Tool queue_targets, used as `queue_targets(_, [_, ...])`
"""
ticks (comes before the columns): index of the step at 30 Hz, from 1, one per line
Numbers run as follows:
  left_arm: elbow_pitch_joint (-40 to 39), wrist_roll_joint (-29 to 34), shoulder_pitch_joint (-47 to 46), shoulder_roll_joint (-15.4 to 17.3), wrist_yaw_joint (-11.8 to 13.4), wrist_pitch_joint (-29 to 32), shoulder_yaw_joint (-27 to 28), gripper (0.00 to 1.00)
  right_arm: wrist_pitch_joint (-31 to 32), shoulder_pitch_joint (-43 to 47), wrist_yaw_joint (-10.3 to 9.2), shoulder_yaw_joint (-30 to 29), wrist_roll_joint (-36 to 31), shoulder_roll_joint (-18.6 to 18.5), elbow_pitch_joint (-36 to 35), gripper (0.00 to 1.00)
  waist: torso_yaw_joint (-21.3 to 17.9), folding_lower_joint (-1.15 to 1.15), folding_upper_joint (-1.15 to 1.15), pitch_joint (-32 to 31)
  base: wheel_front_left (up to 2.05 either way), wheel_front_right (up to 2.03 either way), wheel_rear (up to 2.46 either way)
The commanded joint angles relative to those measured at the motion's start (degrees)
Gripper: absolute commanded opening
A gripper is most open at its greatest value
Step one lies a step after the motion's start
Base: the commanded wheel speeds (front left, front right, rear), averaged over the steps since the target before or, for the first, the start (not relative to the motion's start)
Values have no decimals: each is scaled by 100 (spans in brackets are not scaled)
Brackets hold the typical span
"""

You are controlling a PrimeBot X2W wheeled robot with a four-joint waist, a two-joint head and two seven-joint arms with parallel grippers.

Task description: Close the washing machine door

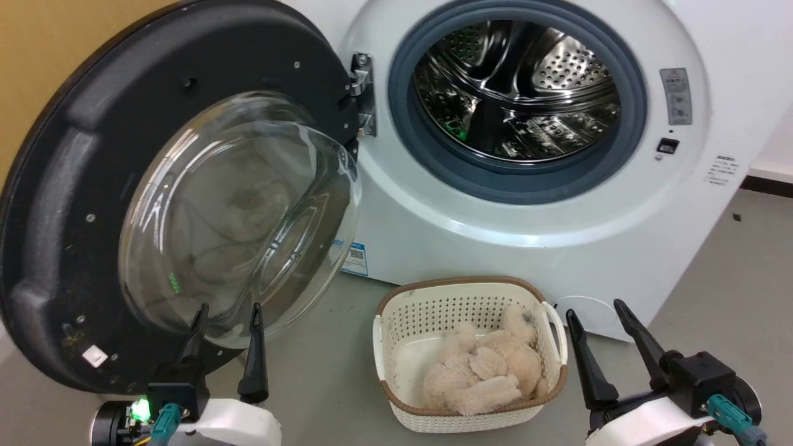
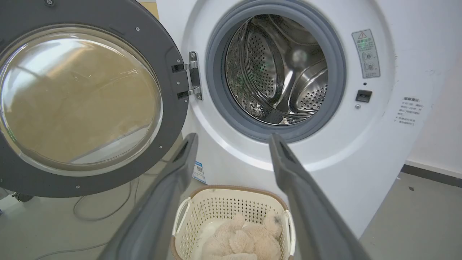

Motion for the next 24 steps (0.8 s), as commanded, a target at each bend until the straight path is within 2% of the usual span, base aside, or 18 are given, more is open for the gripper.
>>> queue_targets(1, [-15, -47, 87, 1, 29, -74, 14, 100, -58, 20, 20, 28, 78, 6, 26, 100, 89, 0, 0, -8, 0, 0, 0])
queue_targets(24, [-218, -182, 251, 1, 231, -350, 90, 100, -334, -274, 27, 484, 342, -80, 303, 100, 727, 0, 0, 108, 0, 0, 0])
